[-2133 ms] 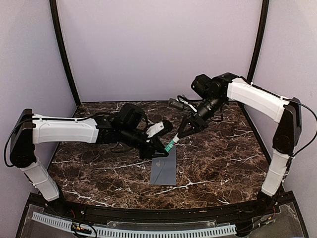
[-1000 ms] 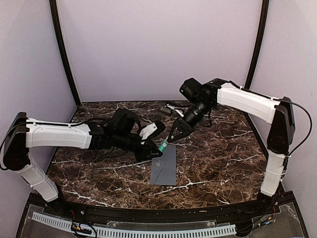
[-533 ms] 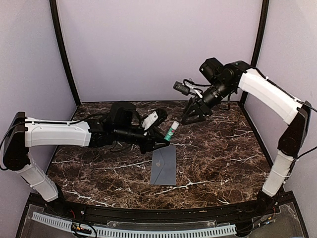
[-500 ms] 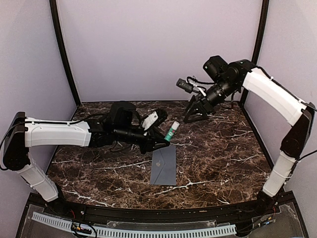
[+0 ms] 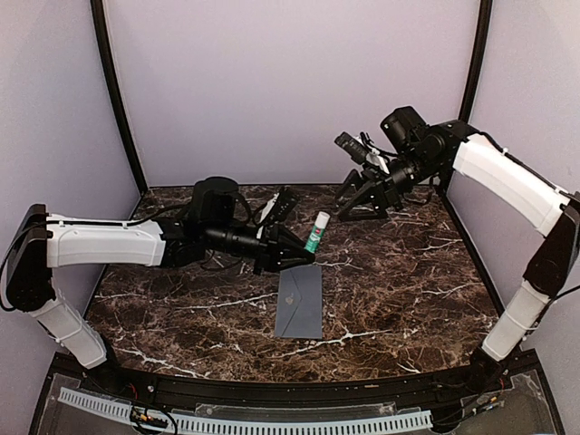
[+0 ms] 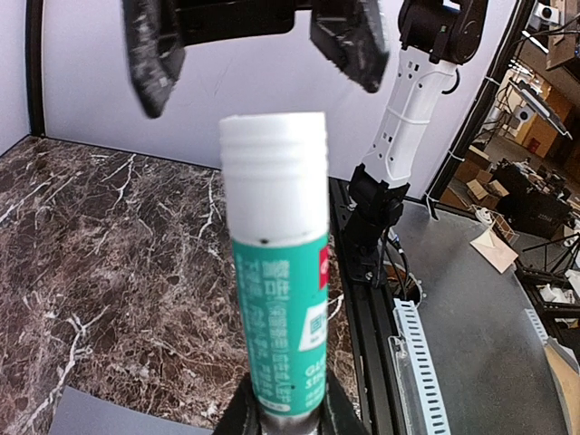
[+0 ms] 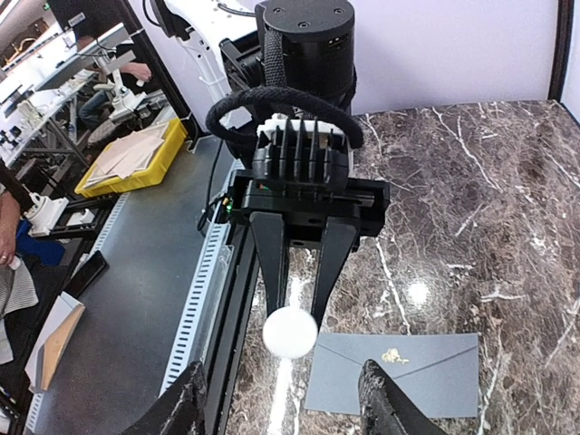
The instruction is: Place the letter into the envelope and seal it
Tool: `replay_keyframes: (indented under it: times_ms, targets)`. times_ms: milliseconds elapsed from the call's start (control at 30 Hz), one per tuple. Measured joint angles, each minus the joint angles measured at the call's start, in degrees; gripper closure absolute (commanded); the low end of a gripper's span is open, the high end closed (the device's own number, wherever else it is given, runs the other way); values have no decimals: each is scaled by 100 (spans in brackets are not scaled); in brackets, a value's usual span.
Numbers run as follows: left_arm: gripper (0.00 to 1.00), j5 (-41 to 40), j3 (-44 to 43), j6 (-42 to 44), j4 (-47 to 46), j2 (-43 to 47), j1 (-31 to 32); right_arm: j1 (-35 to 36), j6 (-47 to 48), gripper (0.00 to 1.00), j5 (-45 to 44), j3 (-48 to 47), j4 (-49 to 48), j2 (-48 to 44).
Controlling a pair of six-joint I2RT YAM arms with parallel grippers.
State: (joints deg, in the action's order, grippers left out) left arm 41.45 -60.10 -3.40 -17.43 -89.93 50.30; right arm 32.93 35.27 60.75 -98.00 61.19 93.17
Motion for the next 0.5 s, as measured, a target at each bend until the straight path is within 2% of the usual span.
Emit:
replay_keyframes:
  times_ms: [200, 500]
  targets:
    - [83, 267, 4, -136, -131, 0, -28, 35, -125, 52, 579, -240, -229, 516]
    - [82, 380, 4, -212, -140, 0, -57, 214, -297, 57, 903, -240, -350, 562]
